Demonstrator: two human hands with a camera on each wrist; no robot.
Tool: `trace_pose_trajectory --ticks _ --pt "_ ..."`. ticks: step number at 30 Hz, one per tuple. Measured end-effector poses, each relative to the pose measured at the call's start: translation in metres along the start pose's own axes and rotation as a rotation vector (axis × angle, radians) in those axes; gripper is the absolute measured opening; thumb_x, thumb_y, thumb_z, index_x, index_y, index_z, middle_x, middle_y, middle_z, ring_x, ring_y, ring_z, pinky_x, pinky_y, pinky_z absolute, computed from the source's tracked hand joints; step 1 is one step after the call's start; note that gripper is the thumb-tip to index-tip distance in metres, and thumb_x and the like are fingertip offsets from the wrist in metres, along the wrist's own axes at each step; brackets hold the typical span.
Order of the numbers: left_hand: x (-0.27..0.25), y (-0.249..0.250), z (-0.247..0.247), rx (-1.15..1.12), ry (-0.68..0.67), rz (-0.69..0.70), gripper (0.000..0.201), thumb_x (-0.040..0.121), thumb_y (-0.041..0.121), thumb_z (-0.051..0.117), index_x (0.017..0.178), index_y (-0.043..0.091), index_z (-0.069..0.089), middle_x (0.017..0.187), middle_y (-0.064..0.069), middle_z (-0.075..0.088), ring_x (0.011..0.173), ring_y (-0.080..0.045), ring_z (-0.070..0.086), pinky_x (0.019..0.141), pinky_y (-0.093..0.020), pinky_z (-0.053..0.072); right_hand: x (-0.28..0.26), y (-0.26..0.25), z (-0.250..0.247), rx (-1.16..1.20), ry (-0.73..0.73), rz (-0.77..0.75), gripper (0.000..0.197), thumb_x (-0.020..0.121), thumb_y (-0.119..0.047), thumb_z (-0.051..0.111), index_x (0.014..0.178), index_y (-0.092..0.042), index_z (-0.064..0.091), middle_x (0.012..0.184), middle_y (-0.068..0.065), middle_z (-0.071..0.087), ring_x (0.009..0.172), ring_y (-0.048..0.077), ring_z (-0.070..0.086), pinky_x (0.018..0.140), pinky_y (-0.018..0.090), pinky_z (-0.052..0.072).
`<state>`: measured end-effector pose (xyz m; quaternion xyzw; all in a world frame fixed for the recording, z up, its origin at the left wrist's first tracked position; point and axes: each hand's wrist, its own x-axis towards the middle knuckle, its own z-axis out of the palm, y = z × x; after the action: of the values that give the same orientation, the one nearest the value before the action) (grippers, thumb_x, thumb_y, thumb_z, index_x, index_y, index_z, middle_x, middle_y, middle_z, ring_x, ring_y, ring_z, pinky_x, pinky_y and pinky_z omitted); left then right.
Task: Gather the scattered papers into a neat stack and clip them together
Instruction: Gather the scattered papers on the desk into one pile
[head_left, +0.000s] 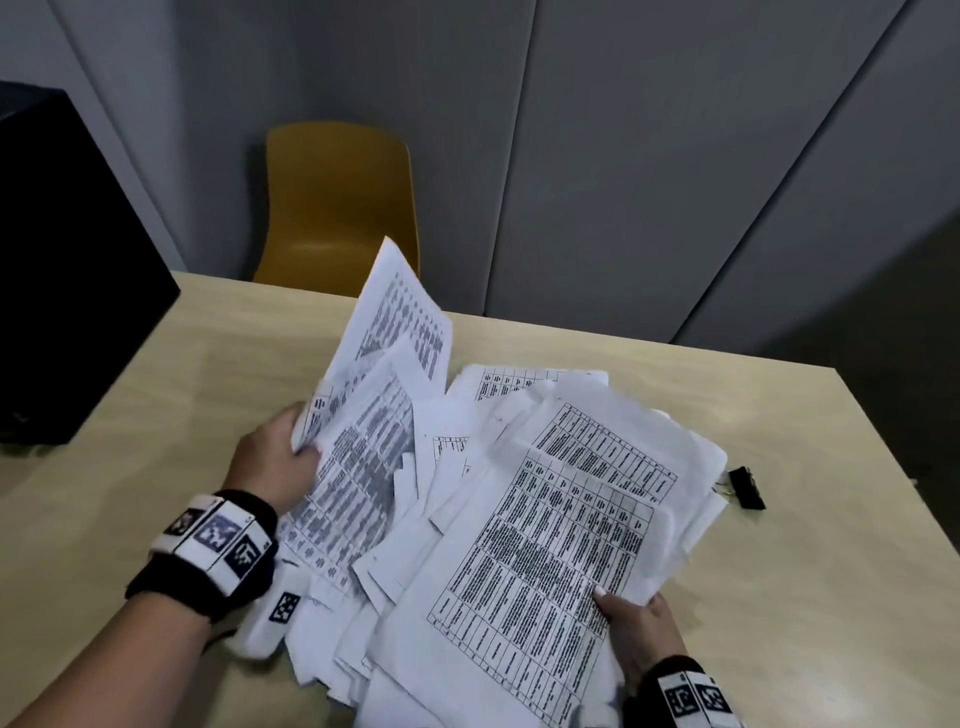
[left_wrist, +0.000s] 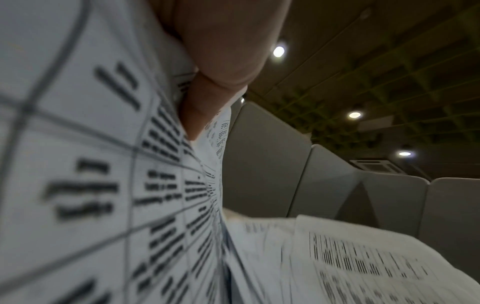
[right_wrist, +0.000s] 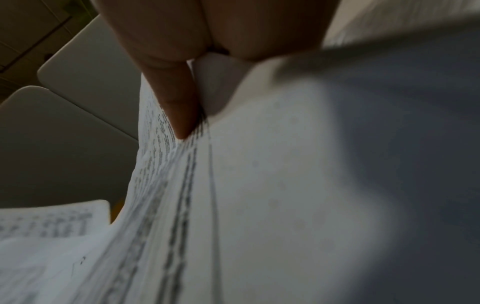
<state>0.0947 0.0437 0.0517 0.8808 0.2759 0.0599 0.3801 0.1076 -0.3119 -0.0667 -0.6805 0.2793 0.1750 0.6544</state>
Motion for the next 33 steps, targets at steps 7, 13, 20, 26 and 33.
trace_pose_trajectory --ticks 7,13,20,26,33 --pt "-0.023 0.062 -0.041 -0.042 0.135 0.309 0.035 0.085 0.005 0.056 0.117 0.019 0.059 0.093 -0.002 0.069 0.083 -0.021 0.064 0.07 -0.02 0.041 -0.003 -0.001 -0.001 -0.03 -0.027 0.011 0.033 0.082 -0.001 0.062 0.11 -0.003 0.044 0.1 0.019 0.061 0.097 0.035 0.056 0.101 0.049 0.039" --pt "-0.039 0.1 -0.051 -0.399 0.008 0.364 0.026 0.076 0.017 0.062 0.094 0.036 0.062 0.094 0.026 0.069 0.087 0.0 0.067 0.078 -0.024 0.051 -0.003 0.0 -0.001 -0.051 -0.003 -0.011 0.034 0.082 -0.006 0.064 0.109 -0.002 0.043 0.101 0.017 0.061 0.097 0.035 0.056 0.097 0.048 0.039" --pt "-0.032 0.064 0.019 -0.514 -0.24 0.008 0.03 0.085 0.002 0.057 0.099 0.028 0.056 0.092 0.008 0.063 0.092 -0.015 0.063 0.08 -0.03 0.049 -0.007 -0.004 -0.001 -0.094 -0.056 -0.142 0.018 0.077 0.008 0.056 0.085 -0.007 0.064 0.064 -0.015 0.072 0.072 0.007 0.063 0.08 0.033 0.047" --pt "-0.016 -0.007 0.074 -0.242 -0.277 -0.203 0.042 0.079 0.008 0.064 0.119 0.015 0.053 0.111 -0.008 0.065 0.097 -0.027 0.062 0.089 -0.035 0.048 -0.001 0.002 -0.003 -0.162 0.035 -0.079 0.036 0.077 -0.005 0.067 0.106 0.01 0.052 0.084 0.02 0.064 0.07 0.026 0.058 0.056 0.028 0.043" --pt "-0.005 -0.028 0.085 -0.144 -0.307 -0.255 0.056 0.07 -0.001 0.067 0.117 0.013 0.04 0.105 -0.009 0.062 0.09 -0.026 0.059 0.075 -0.029 0.044 0.006 0.002 -0.001 0.02 0.008 0.001 0.037 0.08 0.005 0.062 0.112 0.013 0.048 0.075 0.017 0.06 0.068 0.027 0.057 0.062 0.032 0.044"
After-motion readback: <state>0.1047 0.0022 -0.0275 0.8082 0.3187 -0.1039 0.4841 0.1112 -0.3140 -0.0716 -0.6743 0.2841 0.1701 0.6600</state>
